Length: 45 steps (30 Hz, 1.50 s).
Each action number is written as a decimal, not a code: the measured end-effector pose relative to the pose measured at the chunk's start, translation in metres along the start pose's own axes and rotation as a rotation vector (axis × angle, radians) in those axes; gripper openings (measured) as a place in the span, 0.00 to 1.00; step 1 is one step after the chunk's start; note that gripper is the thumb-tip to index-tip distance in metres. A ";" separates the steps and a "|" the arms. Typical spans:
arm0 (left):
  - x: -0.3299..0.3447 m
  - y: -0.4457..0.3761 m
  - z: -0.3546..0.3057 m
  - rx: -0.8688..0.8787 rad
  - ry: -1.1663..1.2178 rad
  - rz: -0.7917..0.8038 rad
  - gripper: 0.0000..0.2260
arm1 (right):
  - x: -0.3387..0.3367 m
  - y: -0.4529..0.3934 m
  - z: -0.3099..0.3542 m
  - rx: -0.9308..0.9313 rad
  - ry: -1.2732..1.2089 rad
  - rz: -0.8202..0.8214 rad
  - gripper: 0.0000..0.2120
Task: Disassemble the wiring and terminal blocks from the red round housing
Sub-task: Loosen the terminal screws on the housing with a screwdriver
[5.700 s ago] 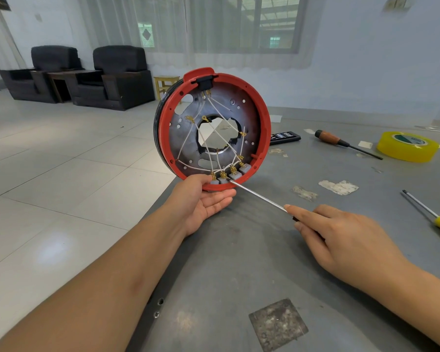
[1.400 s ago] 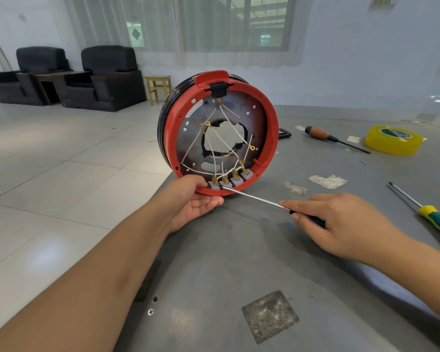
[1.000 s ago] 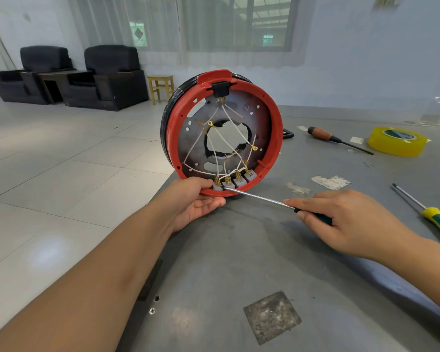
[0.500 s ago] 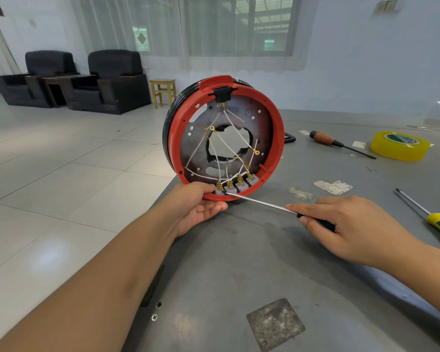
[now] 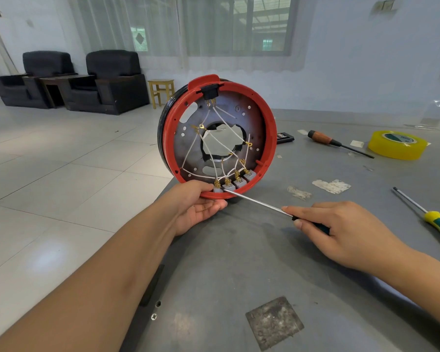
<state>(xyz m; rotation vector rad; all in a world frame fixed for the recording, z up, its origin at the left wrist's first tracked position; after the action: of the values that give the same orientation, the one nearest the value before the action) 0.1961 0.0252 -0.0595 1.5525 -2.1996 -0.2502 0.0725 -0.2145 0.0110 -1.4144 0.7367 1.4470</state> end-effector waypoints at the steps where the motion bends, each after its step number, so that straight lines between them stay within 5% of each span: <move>1: 0.000 0.000 0.000 0.001 0.012 0.001 0.11 | 0.000 0.000 0.001 0.002 -0.016 -0.006 0.17; 29: 0.001 -0.002 0.001 -0.002 0.055 0.025 0.11 | 0.019 -0.011 -0.012 0.087 -0.604 0.098 0.15; 36: -0.002 -0.002 0.002 0.000 0.089 0.035 0.10 | 0.018 -0.007 -0.014 0.093 -0.515 0.074 0.14; 45: -0.003 -0.003 0.002 0.007 0.097 0.054 0.11 | 0.005 0.007 0.000 0.032 0.062 -0.041 0.18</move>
<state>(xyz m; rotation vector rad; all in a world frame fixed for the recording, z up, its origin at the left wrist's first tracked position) 0.1983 0.0265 -0.0630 1.4749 -2.1651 -0.1479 0.0668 -0.2163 0.0044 -1.4475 0.7625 1.3595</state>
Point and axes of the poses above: each hand's wrist, its own y-axis away from the middle knuckle, its own x-axis out of the palm, z = x × y, the point moved 9 cm from there along -y, towards the middle knuckle, and after that the axes turned 12 degrees about z, right-handed, at the moved point
